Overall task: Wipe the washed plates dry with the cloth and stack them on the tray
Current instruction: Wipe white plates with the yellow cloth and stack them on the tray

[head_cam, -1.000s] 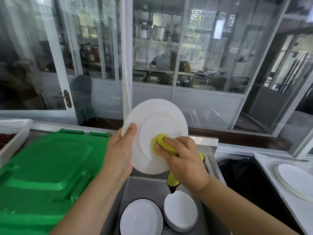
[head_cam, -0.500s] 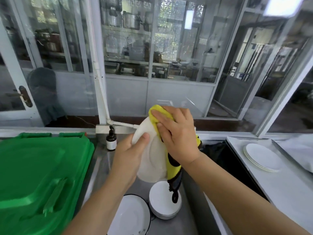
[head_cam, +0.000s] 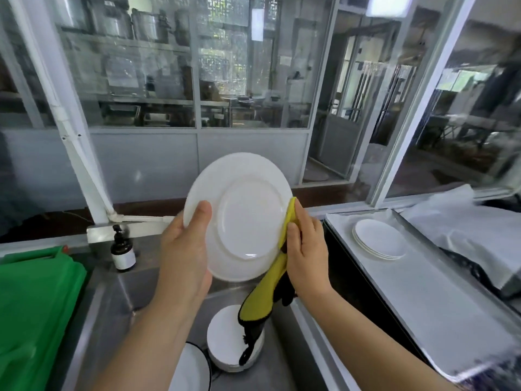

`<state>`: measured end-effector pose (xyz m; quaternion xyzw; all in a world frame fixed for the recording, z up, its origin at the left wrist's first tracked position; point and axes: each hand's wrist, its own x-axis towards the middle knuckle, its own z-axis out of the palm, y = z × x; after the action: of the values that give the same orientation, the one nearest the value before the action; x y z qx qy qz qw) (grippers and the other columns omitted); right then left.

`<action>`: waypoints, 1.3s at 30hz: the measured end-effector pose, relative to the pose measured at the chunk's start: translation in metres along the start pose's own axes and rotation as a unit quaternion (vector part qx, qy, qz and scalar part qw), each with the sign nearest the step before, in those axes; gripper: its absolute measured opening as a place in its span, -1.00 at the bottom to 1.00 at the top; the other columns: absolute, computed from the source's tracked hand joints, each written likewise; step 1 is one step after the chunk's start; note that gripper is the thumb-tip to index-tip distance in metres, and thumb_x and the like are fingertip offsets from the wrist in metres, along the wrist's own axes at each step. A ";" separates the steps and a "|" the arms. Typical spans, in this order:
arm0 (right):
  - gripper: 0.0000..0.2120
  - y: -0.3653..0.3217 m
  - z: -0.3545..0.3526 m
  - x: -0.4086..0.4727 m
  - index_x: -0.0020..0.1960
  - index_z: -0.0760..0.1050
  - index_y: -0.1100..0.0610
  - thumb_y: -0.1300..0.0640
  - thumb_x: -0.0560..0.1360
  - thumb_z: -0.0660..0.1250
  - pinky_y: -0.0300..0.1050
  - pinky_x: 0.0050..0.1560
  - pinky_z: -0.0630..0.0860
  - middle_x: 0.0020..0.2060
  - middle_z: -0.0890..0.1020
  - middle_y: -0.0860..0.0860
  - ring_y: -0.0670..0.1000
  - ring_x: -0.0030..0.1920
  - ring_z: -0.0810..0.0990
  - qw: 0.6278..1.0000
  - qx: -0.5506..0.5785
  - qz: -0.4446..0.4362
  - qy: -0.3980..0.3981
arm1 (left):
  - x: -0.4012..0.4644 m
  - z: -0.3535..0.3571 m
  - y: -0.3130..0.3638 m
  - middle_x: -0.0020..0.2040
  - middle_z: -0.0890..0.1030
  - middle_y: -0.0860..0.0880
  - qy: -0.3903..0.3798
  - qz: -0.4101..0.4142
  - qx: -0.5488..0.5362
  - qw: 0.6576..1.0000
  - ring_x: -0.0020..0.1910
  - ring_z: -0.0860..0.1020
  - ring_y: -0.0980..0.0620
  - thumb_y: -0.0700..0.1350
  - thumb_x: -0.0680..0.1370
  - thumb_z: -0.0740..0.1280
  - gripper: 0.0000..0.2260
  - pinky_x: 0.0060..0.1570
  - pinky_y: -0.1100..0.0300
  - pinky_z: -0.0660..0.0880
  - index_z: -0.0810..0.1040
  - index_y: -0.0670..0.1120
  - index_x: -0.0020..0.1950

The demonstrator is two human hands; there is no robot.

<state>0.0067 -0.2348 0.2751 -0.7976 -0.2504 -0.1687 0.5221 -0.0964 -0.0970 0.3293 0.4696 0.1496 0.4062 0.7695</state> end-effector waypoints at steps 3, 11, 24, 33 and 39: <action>-0.58 0.036 -0.029 0.002 0.38 0.24 -0.34 0.00 0.59 0.16 -0.46 -0.09 0.37 0.01 0.43 -0.26 -0.32 0.01 0.44 0.999 0.016 0.036 -0.004 | -0.002 0.037 -0.016 -0.21 0.70 0.14 -0.008 0.005 0.006 1.000 -0.24 0.66 0.20 -0.06 0.57 0.32 -0.74 -0.34 0.35 0.53 0.69 0.16 -0.27; -0.67 0.177 -0.156 0.049 0.29 0.44 -0.24 -0.01 0.55 0.27 -0.33 -0.17 0.39 -0.07 0.46 -0.30 -0.27 -0.12 0.48 0.994 -0.035 0.099 0.005 | -0.012 0.164 -0.119 -0.17 0.71 0.11 -0.019 -0.006 0.045 0.999 -0.21 0.66 0.17 -0.05 0.55 0.34 -0.80 -0.35 0.34 0.53 0.69 0.14 -0.22; -0.66 0.392 -0.350 0.125 0.19 0.50 -0.27 0.09 0.50 0.32 -0.27 -0.17 0.42 -0.11 0.53 -0.22 -0.26 -0.07 0.51 0.976 -0.019 0.213 0.048 | -0.015 0.373 -0.352 -0.33 0.62 0.21 -0.141 -0.010 0.416 0.898 -0.25 0.57 0.18 0.08 0.52 0.35 -0.77 -0.29 0.18 0.47 0.57 0.29 -0.33; -0.63 0.460 -0.374 0.128 0.10 0.51 -0.31 0.17 0.49 0.34 -0.22 -0.14 0.48 -0.05 0.57 -0.19 -0.25 -0.10 0.56 0.957 0.030 0.279 0.070 | 0.011 0.439 -0.450 -0.14 0.62 0.04 -0.377 0.222 0.721 0.537 -0.09 0.56 0.00 0.10 0.59 0.22 -0.76 -0.26 0.17 0.42 0.58 -0.01 -0.05; -0.55 0.487 -0.376 0.138 0.04 0.52 -0.36 0.23 0.46 0.37 -0.38 -0.11 0.45 -0.08 0.60 -0.21 -0.28 -0.10 0.55 0.954 0.035 0.288 0.075 | 0.023 0.432 -0.514 -0.42 0.54 0.04 -0.380 0.458 0.703 0.390 -0.49 0.50 0.06 -0.01 0.49 0.23 -0.74 -0.61 0.28 0.26 0.68 -0.04 -0.23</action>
<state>0.3971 -0.7092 0.1342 -0.8019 0.0237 -0.0616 0.5937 0.4313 -0.4567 0.1216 0.9467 -0.1636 0.2276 -0.1588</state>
